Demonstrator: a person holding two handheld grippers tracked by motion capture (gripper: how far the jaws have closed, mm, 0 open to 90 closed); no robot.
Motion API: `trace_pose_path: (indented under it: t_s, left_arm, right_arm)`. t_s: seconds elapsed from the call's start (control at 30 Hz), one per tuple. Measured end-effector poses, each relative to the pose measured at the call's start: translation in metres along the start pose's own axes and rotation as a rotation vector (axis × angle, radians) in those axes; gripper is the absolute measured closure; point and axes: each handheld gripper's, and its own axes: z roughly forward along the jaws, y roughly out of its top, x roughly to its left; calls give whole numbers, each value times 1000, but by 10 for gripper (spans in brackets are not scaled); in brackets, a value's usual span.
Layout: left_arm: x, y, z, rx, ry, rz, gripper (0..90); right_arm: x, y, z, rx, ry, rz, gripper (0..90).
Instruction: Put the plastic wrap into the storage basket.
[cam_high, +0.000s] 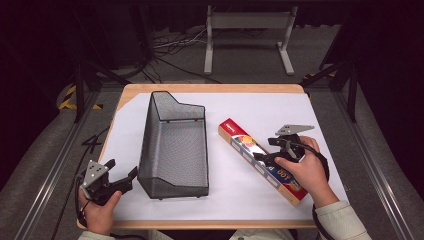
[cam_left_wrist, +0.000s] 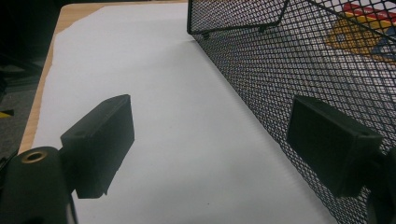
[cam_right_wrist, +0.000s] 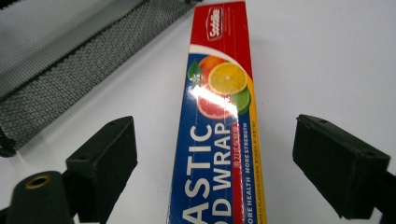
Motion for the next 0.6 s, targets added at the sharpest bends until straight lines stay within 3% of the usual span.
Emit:
trace_pose_path:
  t_s: [0.17,0.33,0.6]
  left_arm:
    - [1,0,0,5,-1,-2,157]
    - [1,0,0,4,-1,-2,157]
    - [1,-1,1,5,4,-5,154]
  right_arm:
    - [3,-2,8,104,-51,2,136]
    - [4,-5,17,173,-70,13,135]
    - [6,-4,29,292,-87,-10,139]
